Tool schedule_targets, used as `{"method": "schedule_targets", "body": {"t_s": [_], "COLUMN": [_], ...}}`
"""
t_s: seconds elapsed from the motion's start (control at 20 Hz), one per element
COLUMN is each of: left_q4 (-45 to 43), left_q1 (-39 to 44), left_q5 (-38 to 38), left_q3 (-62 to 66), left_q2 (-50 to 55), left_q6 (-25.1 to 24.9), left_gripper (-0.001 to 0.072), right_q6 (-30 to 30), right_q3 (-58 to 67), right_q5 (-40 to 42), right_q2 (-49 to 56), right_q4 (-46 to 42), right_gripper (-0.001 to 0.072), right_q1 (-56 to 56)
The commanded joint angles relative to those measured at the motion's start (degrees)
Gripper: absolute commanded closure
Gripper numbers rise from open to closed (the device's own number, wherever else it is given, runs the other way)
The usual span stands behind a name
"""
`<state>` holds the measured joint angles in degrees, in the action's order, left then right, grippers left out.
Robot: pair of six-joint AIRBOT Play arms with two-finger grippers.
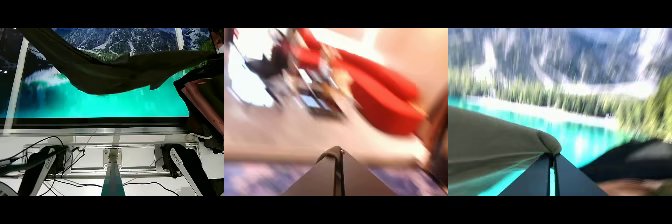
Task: Fold the clothes and pants, and hang the long-sleeved shirts on hangers.
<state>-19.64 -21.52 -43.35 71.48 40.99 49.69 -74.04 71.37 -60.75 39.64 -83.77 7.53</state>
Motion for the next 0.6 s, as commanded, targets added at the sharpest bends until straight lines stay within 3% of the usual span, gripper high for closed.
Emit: {"method": "schedule_targets", "body": {"t_s": [0.0, 0.15, 0.3, 0.55], "left_q4": [-4.11, -14.56, -24.15, -25.14], "left_q1": [-9.42, -15.41, -17.16, -15.19], "left_q5": [0.70, 0.70, 2.54, -10.97], "left_q3": [0.50, 0.48, -0.11, -2.95], "left_q2": [-9.97, -14.80, -14.27, 0.87], "left_q6": [0.09, 5.42, 15.78, 16.92], "left_gripper": [0.0697, 0.0697, 0.0699, 0.0698], "right_q6": [-0.02, -0.02, 0.02, 0.00], "right_q3": [8.41, 12.17, 12.24, 4.59], "right_q5": [-0.02, -2.12, -7.10, -19.08], "right_q2": [-1.64, -4.28, -5.81, -0.13], "right_q4": [1.29, 1.75, 1.20, 8.13], "right_gripper": [0.0701, 0.0702, 0.0702, 0.0703], "right_q1": [0.04, 0.04, 0.04, 0.04]}}
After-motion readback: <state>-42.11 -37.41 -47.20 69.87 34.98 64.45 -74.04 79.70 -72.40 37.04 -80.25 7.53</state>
